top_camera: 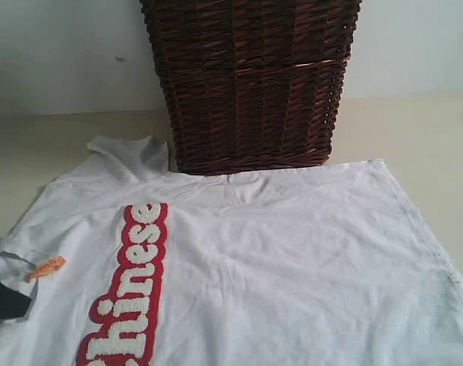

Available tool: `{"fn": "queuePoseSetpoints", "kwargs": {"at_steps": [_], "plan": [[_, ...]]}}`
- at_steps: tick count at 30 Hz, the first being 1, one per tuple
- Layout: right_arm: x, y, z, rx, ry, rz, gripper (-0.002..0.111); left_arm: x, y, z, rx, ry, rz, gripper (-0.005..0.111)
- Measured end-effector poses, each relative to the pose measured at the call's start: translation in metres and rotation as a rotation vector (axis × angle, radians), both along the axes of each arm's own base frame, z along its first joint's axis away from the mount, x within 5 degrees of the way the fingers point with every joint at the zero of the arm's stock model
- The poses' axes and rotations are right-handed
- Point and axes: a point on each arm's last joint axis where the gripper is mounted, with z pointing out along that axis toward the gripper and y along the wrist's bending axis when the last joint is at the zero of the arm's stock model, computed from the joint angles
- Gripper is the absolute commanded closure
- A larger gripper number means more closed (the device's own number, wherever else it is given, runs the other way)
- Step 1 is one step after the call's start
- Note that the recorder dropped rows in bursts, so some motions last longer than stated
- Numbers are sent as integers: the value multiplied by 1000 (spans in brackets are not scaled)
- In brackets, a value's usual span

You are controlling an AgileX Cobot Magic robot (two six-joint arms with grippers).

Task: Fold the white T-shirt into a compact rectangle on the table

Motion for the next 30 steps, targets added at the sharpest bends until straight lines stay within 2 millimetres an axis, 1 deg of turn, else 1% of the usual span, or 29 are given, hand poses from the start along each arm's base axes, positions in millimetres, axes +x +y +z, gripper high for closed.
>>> {"fn": "queuePoseSetpoints", "kwargs": {"at_steps": [1, 8, 11, 14, 17, 21, 23, 25, 30], "plan": [[0, 0, 0, 0, 0, 0, 72, 2, 0, 1, -6, -22, 4, 106], [0, 0, 0, 0, 0, 0, 72, 7, -3, 3, 9, -135, -66, 105], [0, 0, 0, 0, 0, 0, 72, 6, -10, 2, 59, -156, -165, 105], [0, 0, 0, 0, 0, 0, 72, 4, -23, -2, 106, -157, -275, 104], [0, 0, 0, 0, 0, 0, 72, 5, -30, -8, 149, -152, -314, 90], [0, 0, 0, 0, 0, 0, 72, 9, -26, -11, 223, -168, -273, 61], [0, 0, 0, 0, 0, 0, 72, 12, -22, -11, 267, -180, -245, 48], [0, 0, 0, 0, 0, 0, 72, 14, -19, -11, 307, -190, -214, 43], [0, 0, 0, 0, 0, 0, 72, 20, -6, -10, 409, -207, -73, 43]]}}
